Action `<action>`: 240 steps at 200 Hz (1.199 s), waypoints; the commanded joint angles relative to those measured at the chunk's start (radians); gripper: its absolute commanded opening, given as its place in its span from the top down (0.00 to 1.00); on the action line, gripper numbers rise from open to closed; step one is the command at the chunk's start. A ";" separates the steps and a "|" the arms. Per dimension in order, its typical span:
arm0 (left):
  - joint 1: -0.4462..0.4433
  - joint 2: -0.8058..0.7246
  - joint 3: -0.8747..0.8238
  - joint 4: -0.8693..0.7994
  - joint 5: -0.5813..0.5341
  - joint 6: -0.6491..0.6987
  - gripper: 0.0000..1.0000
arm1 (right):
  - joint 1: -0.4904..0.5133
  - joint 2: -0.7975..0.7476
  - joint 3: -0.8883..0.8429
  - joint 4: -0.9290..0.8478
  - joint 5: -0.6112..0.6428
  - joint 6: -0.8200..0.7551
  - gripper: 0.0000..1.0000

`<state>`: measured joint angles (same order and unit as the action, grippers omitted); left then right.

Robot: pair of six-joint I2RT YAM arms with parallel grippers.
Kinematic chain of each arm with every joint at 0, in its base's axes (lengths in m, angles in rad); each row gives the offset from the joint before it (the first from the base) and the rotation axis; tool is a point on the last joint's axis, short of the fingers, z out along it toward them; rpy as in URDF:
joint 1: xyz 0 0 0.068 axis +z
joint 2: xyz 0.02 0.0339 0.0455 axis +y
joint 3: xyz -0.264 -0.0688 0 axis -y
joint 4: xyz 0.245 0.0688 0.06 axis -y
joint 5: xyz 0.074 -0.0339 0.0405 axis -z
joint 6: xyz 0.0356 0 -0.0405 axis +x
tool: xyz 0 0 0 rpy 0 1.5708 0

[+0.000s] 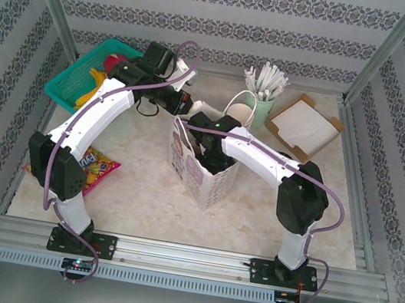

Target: Pack the takeout coffee

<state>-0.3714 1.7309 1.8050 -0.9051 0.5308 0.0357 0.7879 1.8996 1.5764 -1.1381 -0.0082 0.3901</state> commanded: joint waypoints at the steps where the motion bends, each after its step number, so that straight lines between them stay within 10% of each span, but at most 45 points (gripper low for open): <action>1: -0.004 -0.002 0.011 0.003 0.004 -0.011 1.00 | 0.003 0.126 -0.077 0.026 0.040 0.023 0.33; 240: -0.005 -0.013 0.007 0.003 -0.007 -0.007 1.00 | 0.023 -0.056 0.093 -0.091 0.024 0.015 0.02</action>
<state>-0.3721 1.7309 1.8050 -0.9047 0.5301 0.0357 0.7967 1.8778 1.6287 -1.1809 0.0063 0.4145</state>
